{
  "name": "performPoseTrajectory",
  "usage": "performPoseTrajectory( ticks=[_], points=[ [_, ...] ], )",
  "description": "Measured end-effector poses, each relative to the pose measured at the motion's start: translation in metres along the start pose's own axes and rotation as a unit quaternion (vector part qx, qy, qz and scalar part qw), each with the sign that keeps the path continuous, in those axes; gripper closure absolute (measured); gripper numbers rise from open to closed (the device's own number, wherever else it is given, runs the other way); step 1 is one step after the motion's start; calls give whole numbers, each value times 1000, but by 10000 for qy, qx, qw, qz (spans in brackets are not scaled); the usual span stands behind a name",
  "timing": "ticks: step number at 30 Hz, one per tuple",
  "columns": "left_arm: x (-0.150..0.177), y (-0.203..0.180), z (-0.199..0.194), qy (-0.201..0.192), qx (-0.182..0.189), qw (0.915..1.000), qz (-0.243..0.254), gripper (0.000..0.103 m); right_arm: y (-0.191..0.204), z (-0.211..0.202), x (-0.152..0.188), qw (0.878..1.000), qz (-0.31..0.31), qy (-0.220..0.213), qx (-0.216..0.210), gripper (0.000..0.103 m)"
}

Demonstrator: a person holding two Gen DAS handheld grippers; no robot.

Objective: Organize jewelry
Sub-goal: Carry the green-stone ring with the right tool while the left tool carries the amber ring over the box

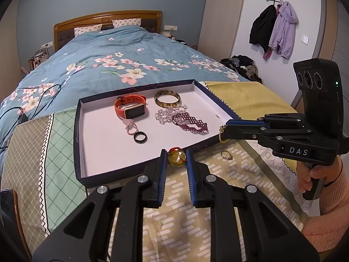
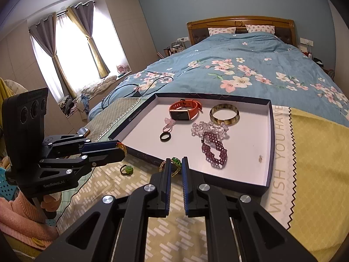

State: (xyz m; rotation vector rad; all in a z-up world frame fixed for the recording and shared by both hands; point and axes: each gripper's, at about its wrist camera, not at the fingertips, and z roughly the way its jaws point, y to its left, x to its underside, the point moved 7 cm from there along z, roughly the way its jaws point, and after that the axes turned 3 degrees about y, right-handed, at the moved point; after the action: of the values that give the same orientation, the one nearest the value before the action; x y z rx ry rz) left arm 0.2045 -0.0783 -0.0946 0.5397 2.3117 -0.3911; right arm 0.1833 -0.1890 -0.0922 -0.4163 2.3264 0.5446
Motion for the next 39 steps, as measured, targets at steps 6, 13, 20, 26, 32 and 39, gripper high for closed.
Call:
performPoseTrajectory(
  ticks=[6,13,20,26,32,39],
  points=[
    [-6,5,-1,-64,-65,10000,-28,85,0,3,-6,10000,-44,-14,25,95],
    [-12,10,0,-127,-162,9998,-30,85,-3,6,-12,10000,-57,-34,68,95],
    [-17,14,2,-136,-196,9997,-89,85,-7,9,-16,9999,-36,-46,110,95],
    [-19,17,4,-139,-244,9995,-111,85,-9,12,-21,9999,2,-62,107,95],
    [-21,21,8,-136,-329,9993,-138,85,-10,14,-23,9999,-28,-50,146,95],
    [-21,26,15,-71,-383,9991,-181,85,-11,21,-26,9998,-43,-2,189,95]
  ],
)
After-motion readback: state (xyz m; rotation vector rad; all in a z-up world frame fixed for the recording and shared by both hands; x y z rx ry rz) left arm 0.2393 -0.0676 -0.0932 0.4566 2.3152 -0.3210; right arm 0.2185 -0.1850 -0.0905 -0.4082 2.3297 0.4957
